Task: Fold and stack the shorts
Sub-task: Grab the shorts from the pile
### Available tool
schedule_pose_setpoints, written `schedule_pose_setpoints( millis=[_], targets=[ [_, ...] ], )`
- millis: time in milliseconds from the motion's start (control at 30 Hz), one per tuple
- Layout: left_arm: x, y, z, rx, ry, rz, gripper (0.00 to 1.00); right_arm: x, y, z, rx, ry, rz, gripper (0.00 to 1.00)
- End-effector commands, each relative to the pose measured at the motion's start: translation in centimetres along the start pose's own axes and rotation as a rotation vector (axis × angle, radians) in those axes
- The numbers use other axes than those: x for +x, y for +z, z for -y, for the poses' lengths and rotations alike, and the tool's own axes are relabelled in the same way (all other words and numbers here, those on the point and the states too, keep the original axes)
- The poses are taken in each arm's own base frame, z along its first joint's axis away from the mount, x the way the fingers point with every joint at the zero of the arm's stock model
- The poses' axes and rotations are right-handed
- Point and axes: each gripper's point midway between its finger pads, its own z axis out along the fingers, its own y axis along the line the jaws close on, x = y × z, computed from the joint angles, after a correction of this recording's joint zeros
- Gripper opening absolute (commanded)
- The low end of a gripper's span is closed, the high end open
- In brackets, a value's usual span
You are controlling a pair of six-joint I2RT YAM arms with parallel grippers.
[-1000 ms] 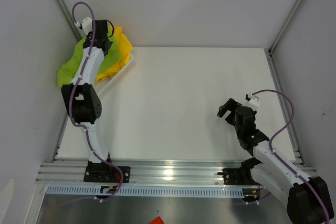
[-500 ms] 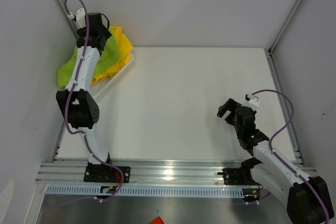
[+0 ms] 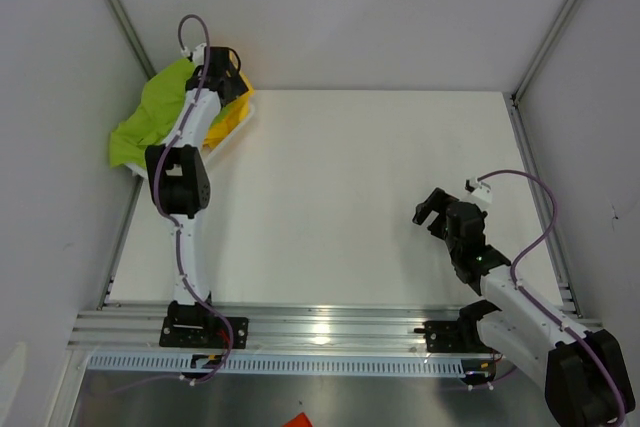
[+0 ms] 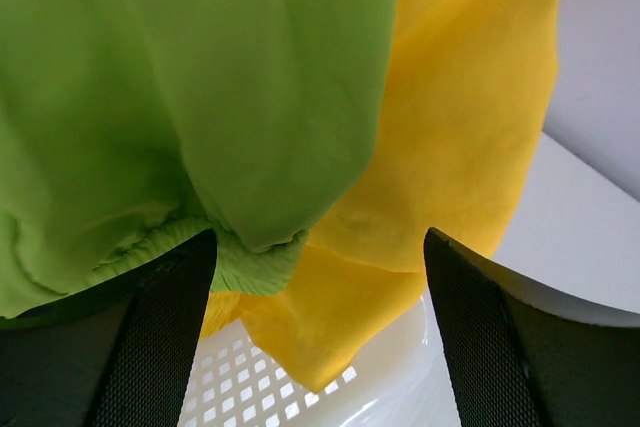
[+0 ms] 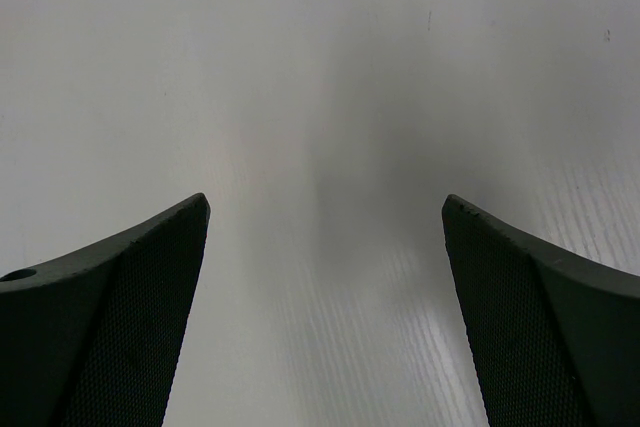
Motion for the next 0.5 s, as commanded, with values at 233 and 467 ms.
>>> schedule_pose_setpoints(
  millis=[233,467],
  targets=[
    [-1.4,1.5,-1.3,-0.039,-0.029,0.019,0.69,-1.6,0.3,-1.3,-0.039,0.012,0.04,0.99],
    [-1.7,0.5,-3.4,-0.109,-0.019,0.061,0.53,-1.3,0.6,-1.5,-0.044,0.011,0.025,0.99]
  ],
)
